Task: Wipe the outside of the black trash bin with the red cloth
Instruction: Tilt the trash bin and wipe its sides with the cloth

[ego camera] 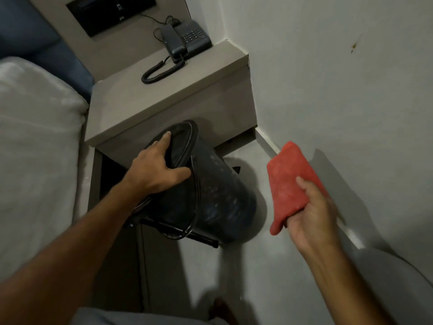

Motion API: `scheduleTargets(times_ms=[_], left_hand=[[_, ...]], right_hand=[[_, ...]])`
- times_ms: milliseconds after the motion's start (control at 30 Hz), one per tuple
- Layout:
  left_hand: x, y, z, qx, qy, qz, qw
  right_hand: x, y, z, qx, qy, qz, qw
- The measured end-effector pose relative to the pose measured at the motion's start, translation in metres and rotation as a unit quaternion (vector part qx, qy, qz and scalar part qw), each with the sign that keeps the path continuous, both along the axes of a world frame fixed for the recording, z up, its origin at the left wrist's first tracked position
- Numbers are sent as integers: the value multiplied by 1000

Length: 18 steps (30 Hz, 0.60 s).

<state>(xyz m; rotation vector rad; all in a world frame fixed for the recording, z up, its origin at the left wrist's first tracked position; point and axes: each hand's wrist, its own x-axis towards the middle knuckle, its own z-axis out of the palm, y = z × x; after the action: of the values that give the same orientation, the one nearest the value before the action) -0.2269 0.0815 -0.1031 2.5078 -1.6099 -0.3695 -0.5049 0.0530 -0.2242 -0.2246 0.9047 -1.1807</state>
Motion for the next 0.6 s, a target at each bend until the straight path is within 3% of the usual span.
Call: scheduleTargets(times_ms=[100, 200, 300, 367, 433, 533, 567, 600], left_hand=[[4, -11, -5, -21, 19, 43, 999], [13, -16, -9, -34, 22, 65, 997], [25, -12, -8, -61, 40, 85, 994], [34, -7, -10, -63, 49, 90, 993], [38, -4, -13, -60, 57, 93, 992], [40, -6, -14, -84, 64, 84, 991], [38, -7, -13, -86, 66, 76, 991], [37, -8, -12, -82, 71, 72, 992]], right_hand=[[38, 17, 3, -94, 73, 28, 993], [91, 37, 4, -218, 176, 63, 958], [140, 50, -2, -277, 207, 148, 926], [169, 57, -17, -341, 251, 158, 892], [188, 63, -40, -419, 345, 140, 828], [194, 73, -83, -452, 473, 114, 747], [187, 76, -98, -428, 506, 110, 741], [179, 78, -109, -375, 524, 106, 758]])
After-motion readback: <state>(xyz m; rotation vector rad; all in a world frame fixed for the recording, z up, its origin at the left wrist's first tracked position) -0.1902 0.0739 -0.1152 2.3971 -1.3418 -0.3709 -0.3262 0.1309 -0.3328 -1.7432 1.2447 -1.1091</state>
